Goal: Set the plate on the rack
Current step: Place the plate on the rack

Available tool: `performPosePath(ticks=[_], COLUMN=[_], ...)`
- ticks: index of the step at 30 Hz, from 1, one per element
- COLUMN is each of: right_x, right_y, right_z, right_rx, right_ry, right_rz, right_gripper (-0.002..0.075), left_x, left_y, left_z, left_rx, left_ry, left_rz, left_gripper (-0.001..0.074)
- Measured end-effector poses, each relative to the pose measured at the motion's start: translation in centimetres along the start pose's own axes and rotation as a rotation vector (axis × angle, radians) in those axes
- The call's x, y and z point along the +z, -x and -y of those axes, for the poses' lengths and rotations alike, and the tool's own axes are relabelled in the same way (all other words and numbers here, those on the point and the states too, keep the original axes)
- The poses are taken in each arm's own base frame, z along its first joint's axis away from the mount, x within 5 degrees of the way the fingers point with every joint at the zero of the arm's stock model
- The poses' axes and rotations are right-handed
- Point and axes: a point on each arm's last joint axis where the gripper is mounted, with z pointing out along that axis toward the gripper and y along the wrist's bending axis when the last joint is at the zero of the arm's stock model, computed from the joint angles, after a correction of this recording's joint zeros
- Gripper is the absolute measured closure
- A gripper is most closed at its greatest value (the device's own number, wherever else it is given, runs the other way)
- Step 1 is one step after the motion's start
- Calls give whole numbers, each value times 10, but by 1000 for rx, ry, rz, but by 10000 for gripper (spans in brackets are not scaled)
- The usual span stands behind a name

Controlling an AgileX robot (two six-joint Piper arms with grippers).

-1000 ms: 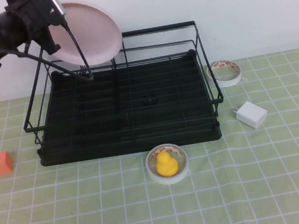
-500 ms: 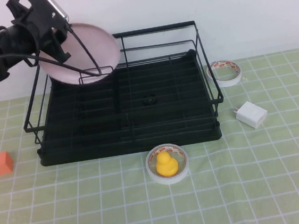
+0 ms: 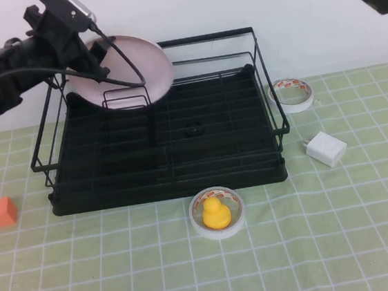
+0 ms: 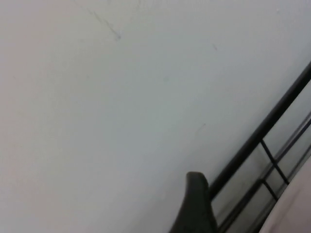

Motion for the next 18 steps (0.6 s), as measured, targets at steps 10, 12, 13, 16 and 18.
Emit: performPosePath(ticks=[10,12,13,16,18], right_x=[0,0,0,0,0], right_y=[1,1,1,1,1], right_z=[-4,-4,-4,-4,-4], right_rx=[15,15,15,15,15], right_ry=[40,40,41,41,41], right_rz=[9,9,10,10,10], right_gripper=[728,728,728,728,728], left_x=[20,21,21,21,21], left_y=[-38,-40,-41,-42,-42], left_z=[20,21,20,20,19], left_rx=[-80,-82,-84,-89,-97], left_ry=[-36,-35,-32,-22,-19], left_rz=[-78,-84,-88,-97,-100], left_gripper=[254,254,254,254,254])
